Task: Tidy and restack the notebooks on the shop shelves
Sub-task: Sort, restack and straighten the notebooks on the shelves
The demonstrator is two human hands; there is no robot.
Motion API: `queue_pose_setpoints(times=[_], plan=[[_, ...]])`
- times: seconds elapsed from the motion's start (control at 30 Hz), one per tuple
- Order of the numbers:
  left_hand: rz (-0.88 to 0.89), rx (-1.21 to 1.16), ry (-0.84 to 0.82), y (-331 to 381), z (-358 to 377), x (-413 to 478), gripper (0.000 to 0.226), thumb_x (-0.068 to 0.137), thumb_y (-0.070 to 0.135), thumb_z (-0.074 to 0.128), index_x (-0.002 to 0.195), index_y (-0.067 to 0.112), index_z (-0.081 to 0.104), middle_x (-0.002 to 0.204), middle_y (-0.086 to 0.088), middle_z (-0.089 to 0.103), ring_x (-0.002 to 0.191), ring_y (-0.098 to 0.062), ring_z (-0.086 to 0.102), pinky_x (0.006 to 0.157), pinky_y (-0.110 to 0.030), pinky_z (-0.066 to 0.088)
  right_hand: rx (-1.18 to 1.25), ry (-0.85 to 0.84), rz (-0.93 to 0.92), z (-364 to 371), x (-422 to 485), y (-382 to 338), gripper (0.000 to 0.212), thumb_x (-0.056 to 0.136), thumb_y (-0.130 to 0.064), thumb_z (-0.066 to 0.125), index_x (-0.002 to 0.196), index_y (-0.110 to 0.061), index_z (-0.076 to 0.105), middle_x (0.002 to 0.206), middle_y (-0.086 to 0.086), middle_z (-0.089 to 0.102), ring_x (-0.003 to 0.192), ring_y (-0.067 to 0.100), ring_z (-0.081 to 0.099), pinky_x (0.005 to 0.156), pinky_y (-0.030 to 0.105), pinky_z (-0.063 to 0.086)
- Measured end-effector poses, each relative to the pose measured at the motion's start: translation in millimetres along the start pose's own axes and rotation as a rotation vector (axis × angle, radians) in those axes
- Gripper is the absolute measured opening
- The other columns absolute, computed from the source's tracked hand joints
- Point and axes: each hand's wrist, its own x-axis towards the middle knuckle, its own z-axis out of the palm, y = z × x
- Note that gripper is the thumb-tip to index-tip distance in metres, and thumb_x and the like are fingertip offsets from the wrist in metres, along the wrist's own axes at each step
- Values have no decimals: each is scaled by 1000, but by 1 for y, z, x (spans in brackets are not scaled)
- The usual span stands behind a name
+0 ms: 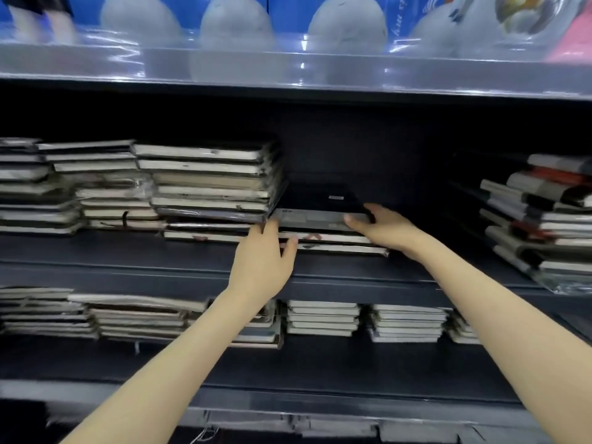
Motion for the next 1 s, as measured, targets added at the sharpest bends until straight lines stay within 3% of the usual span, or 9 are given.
queue_pose_setpoints(times=[0.1,0.27,0.37,0.43,0.57,0.67,0.77,0.9,1.0], plan=[[-24,-7,18,7,2,-2,47,98,31,44,138,6,41,125,-18,53,106,-33,54,81,-31,41,154,55,97,16,5,-2,81,86,-59,56,149,-17,28,149,3,38,136,26,37,100,27,35],[-73,-69,24,24,10,-3,48,97,23,46,142,8,36,124,-14,54,110,-30,53,83,-27,36,517,176,229,14,9,-6,76,79,-23,76,141,-4,37,131,12,52,119,28,50,96,35,47],[-136,-120,64,28,8,-7,46,96,20,48,140,10,39,123,-12,58,108,-29,55,83,-28,38,570,206,206,15,2,0,44,74,-15,78,112,-3,59,105,7,62,103,26,59,90,38,52],[-161,-148,88,33,2,-14,47,95,20,49,141,12,40,116,-9,61,99,-27,58,82,-30,42,595,220,197,14,-9,3,38,71,-14,79,102,-6,60,100,8,64,99,27,61,87,38,53],[-181,-181,116,53,-17,-41,47,96,28,49,142,15,41,86,6,60,70,-1,52,73,-23,37,533,214,142,3,-51,13,63,74,-18,78,131,-8,52,115,6,61,110,29,58,95,40,49],[-178,-188,153,66,-38,-67,48,94,40,50,137,20,46,84,14,62,81,-7,58,75,-24,38,383,154,44,-17,-97,28,65,83,-28,71,140,-13,44,107,-1,56,97,11,57,87,36,50],[-251,-185,114,68,-51,-75,51,89,52,48,130,21,52,87,9,63,89,-11,59,76,-28,39,158,102,-10,-39,-124,42,66,85,-47,63,140,-17,44,124,-1,59,104,18,60,91,39,51],[-437,-146,-105,61,-43,-59,75,84,69,40,132,12,49,120,-5,60,109,-23,57,87,-32,43,14,70,-7,-45,-131,45,53,91,-54,48,123,-11,55,81,1,64,70,19,68,78,43,58],[-502,-239,-151,69,-33,-52,60,88,60,47,111,5,57,107,-6,59,99,-25,56,79,-32,42,249,11,75,-35,-131,40,37,96,-43,47,99,-8,59,68,-2,48,62,17,59,67,41,60]])
